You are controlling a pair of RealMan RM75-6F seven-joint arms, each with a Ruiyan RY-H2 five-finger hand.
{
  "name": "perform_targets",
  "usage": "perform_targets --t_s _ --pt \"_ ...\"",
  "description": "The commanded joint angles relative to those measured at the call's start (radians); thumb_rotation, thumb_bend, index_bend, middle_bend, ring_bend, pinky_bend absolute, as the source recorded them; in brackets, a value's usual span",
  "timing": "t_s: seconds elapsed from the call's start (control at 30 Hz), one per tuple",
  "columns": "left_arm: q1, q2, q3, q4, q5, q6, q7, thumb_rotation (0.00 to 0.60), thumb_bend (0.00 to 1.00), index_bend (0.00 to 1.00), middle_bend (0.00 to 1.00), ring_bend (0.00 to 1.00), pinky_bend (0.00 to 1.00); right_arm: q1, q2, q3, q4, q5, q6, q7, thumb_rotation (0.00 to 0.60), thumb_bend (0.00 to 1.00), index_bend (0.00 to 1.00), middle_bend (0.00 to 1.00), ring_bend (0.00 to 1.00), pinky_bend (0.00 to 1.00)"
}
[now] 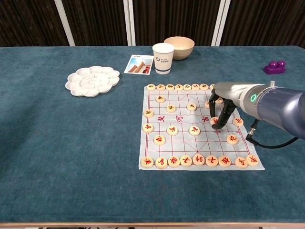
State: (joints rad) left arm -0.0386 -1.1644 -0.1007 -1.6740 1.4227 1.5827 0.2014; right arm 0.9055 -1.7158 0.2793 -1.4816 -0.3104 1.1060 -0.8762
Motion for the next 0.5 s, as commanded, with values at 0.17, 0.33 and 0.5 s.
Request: perform_targets --t_s 0.17,0.33,0.5 --pt "-0.001 0.001 -0.001 0.001 -0.003 -0.003 -0.002 0.6 0.0 0.18 0.0 0.0 0.0 0.011 -0.004 -0.003 0.002 0.017 0.002 -0.01 0.6 0.36 0.55 0.0 0.04 0.14" --pt "0.001 0.003 -0.002 0.001 -0.002 0.001 -0.005 0.6 0.0 0.18 0.0 0.0 0.0 0.017 -0.003 0.004 0.008 0.024 0.008 -0.01 0.6 0.36 0.55 0.0 0.04 0.14" --pt "0.001 0.003 -0.001 0.001 -0.002 0.0 -0.006 0.6 0.0 0.18 0.0 0.0 0.0 0.02 0.001 0.005 0.009 0.031 0.01 -0.013 0.6 0.36 0.55 0.0 0.04 0.14"
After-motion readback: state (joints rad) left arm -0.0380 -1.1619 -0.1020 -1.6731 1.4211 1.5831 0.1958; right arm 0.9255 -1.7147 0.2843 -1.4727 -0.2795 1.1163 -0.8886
